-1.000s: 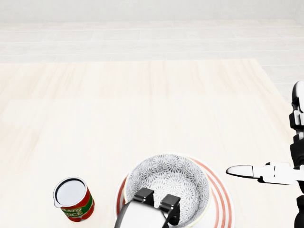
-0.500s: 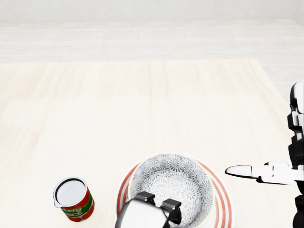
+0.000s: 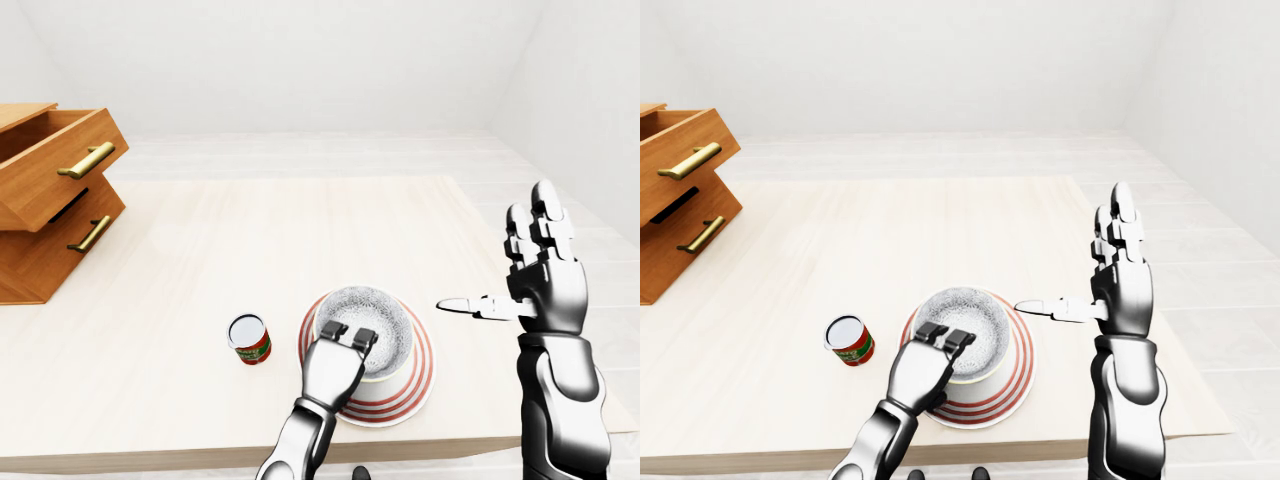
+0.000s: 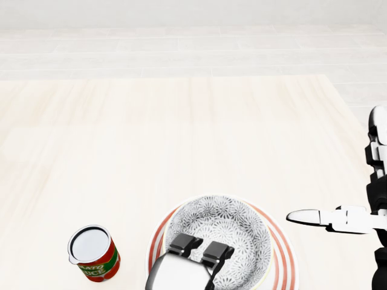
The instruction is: Put the bowl on the plate.
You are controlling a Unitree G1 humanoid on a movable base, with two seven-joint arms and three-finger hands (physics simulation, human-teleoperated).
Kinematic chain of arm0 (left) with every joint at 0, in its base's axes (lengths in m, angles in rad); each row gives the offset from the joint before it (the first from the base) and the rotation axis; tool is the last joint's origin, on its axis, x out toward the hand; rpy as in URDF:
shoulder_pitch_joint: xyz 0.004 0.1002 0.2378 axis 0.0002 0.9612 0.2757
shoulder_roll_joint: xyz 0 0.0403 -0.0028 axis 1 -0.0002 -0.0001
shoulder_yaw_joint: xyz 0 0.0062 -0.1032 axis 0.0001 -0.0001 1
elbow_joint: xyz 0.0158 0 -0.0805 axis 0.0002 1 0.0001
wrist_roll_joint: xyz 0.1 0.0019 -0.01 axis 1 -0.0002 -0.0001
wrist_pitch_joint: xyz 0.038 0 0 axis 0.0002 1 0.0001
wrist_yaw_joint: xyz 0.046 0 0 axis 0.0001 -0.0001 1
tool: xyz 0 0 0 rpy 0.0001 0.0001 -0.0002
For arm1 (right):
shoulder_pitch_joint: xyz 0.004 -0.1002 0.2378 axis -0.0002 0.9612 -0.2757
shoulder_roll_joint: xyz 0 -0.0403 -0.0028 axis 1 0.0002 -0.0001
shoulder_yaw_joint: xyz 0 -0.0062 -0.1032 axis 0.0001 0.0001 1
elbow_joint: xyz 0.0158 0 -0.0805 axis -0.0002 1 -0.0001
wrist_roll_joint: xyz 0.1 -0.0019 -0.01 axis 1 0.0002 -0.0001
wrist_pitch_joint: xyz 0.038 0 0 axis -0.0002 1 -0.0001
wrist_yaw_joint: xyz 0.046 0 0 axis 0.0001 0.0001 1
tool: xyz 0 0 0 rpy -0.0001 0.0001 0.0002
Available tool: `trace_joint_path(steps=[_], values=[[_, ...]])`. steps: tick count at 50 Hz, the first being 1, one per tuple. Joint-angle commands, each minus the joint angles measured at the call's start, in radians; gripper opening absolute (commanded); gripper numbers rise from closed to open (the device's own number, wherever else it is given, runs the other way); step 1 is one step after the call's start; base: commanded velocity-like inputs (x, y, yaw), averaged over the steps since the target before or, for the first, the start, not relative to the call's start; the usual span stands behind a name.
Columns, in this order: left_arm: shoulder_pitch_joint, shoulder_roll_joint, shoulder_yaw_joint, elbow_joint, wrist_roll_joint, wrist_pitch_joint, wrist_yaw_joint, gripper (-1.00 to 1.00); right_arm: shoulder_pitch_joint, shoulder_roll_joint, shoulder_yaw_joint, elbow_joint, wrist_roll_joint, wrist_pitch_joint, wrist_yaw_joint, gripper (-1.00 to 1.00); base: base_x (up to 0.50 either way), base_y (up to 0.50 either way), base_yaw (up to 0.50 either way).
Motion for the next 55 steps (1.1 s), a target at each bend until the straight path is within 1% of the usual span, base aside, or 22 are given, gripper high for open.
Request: trace_joint_path(steps=[1,2,4,6,22,27,30,40,45,50,51,55], values=[[0.018,-0.003,0.002,-0.038,-0.019,0.002,-0.03,0.44,-0.002,-0.002,-0.001,-0.013,-0.002,0.0,0.001,1.0,0.0,0.0,0.0],[0.018,-0.003,0.002,-0.039,-0.02,0.002,-0.03,0.44,-0.002,-0.002,-0.001,-0.013,-0.002,0.0,0.001,1.0,0.0,0.0,0.0],[0.017,-0.002,0.001,-0.043,-0.016,0.005,-0.034,0.61,-0.004,-0.002,-0.001,-0.014,-0.002,0.0,0.0,1.0,0.0,0.0,0.0],[0.018,-0.003,0.0,-0.046,-0.018,0.007,-0.036,0.67,-0.004,-0.002,0.0,-0.013,-0.005,0.0,0.0,1.0,0.0,0.0,0.0],[0.015,-0.003,-0.005,-0.06,-0.016,0.016,-0.05,0.8,-0.009,-0.006,-0.012,-0.001,0.004,0.0,0.005,1.0,0.0,0.0,0.0],[0.012,-0.003,0.001,-0.101,-0.025,0.017,-0.078,0.88,-0.01,-0.006,-0.008,0.016,0.002,0.0,0.004,1.0,0.0,0.0,0.0],[0.015,-0.004,0.004,-0.158,-0.03,0.017,-0.118,0.91,-0.012,-0.007,-0.007,0.017,0.004,0.0,0.002,1.0,0.0,0.0,0.0],[0.027,0.004,-0.003,-0.287,-0.034,0.017,-0.196,0.93,-0.017,-0.009,-0.003,0.027,0.004,0.0,-0.002,1.0,0.0,0.0,0.0],[0.03,0.007,-0.002,-0.353,-0.042,0.017,-0.238,1.0,-0.015,-0.009,-0.003,0.028,0.006,0.0,-0.002,1.0,0.0,0.0,0.0],[0.042,0.014,-0.008,-0.408,-0.046,0.017,-0.264,1.0,-0.013,-0.01,-0.005,0.025,0.008,0.0,-0.002,1.0,0.0,0.0,0.0],[0.057,0.021,-0.014,-0.438,-0.045,0.017,-0.276,1.0,-0.012,-0.01,-0.006,0.025,0.01,0.0,-0.001,1.0,0.0,0.0,0.0],[0.066,0.032,-0.02,-0.474,-0.044,0.017,-0.286,1.0,-0.014,-0.01,-0.006,0.029,0.009,0.0,-0.001,1.0,0.0,0.0,0.0]])
